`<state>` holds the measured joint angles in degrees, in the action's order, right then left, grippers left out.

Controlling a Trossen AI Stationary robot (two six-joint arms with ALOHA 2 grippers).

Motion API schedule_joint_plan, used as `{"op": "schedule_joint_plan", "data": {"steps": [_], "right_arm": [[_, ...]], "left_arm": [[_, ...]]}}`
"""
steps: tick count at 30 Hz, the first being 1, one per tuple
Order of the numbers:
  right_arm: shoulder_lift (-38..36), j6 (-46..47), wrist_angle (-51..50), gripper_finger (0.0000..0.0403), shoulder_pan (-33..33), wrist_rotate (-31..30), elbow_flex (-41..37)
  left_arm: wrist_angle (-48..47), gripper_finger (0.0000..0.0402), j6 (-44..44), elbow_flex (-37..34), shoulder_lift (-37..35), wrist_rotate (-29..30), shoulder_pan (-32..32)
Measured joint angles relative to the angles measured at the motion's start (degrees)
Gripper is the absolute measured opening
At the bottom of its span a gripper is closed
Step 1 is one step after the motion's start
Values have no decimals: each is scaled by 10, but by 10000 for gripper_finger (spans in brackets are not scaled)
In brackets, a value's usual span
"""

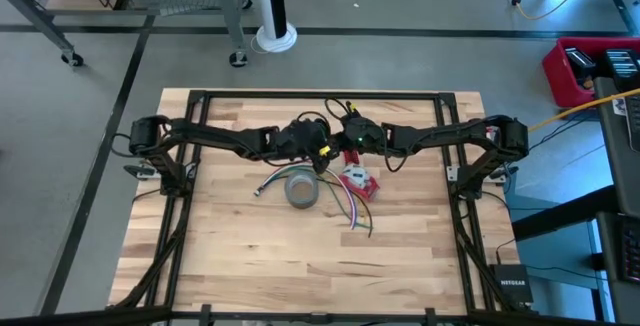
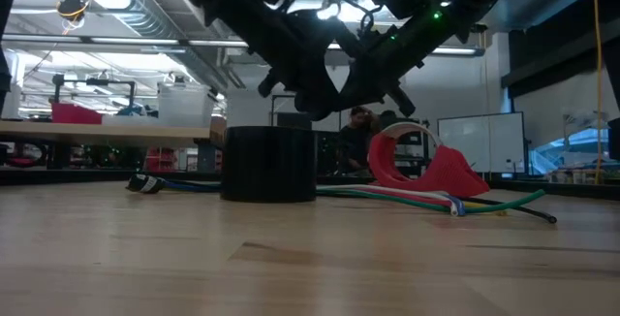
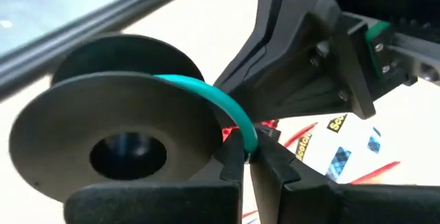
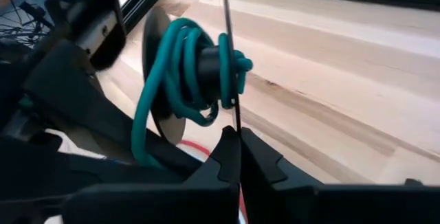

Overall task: Coil cords
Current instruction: Coil the green wire onto the black spool

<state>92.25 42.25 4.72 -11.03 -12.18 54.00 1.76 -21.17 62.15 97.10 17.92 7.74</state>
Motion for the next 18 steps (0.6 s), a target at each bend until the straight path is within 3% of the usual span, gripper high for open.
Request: {"op": "schedule_joint_plan", "data": {"steps": [18], "right_arm": [[0,55,49,0,0,73,0]], "left_arm": [[-47,1,7,0,-22,105,-58]]}}
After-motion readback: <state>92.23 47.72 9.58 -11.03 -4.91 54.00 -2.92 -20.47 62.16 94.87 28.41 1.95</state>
